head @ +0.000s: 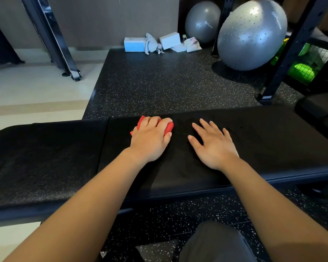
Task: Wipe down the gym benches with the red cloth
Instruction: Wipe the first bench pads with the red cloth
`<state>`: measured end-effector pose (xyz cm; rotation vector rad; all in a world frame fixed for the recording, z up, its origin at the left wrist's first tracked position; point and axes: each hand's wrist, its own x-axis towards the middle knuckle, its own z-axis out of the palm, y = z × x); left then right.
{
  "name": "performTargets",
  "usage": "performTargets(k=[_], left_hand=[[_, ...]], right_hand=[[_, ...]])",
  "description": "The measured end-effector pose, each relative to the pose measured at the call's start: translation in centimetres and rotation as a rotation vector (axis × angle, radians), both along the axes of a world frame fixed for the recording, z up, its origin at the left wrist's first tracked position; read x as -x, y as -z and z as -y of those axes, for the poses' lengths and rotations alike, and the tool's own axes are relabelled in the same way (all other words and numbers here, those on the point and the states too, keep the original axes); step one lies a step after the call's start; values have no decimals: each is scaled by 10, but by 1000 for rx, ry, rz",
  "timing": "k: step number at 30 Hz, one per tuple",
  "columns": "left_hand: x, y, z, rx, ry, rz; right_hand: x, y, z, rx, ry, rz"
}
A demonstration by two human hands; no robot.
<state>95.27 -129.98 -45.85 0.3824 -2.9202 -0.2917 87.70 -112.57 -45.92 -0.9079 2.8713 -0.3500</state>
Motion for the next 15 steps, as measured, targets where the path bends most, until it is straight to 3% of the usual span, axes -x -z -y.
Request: performTargets(k=[15], left_hand=[[59, -12, 8, -70, -33, 124]], right_hand=[[6, 0, 3, -25, 9, 1]])
